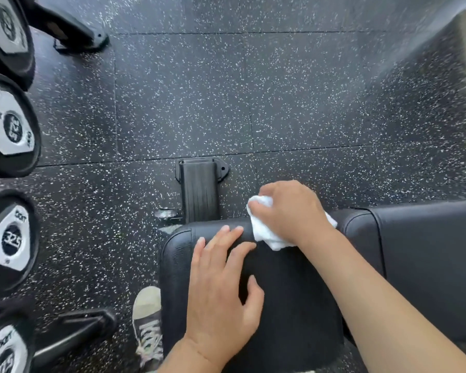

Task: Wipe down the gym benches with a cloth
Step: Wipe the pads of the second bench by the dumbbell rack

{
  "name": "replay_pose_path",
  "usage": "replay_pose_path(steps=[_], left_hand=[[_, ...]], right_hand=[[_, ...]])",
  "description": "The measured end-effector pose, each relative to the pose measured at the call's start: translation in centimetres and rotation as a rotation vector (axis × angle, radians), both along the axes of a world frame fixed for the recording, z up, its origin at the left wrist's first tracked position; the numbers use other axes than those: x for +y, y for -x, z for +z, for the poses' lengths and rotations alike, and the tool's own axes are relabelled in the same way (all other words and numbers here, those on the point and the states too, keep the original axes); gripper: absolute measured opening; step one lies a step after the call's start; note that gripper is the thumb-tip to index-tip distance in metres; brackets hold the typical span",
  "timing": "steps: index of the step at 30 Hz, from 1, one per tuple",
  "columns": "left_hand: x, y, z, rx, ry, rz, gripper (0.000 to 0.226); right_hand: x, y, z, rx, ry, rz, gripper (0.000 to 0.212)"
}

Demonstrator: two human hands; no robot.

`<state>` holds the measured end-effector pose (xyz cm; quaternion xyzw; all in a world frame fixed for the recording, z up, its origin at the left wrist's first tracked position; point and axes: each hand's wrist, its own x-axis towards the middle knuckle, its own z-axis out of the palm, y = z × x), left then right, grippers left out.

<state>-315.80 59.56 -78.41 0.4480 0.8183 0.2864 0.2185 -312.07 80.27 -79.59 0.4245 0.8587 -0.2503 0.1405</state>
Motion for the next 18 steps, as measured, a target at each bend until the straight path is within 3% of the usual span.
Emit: replay_pose_path(steps=[3, 8, 11, 15, 18], left_hand=[[-1.1, 1.9, 0.8, -0.124, -0.044, 0.079, 0.049], [-4.8, 5.4, 0.5, -0.031, 0.041, 0.148, 0.053], [-5.8, 5.5, -0.4, -0.047, -0.006, 0.107, 0.053], [-5.8, 4.3, -1.9, -0.054, -0.042, 0.179, 0.056], [-6.1, 3.8, -3.1, -0.023, -0.065, 0.185, 0.057]], right_hand=[[-2.7, 3.8, 0.0, 0.004, 0.064, 0.059, 0.033], [-6.8, 8.6, -0.3, 0.016, 0.127, 0.078, 0.033], [-5.8, 6.8, 0.0, 0.000, 0.107, 0.037, 0.038], [0.9, 0.0, 1.4, -0.218, 0.073, -0.137, 0.041], [3.1, -1.4, 1.7, -0.268, 0.157, -0.232, 0.034]])
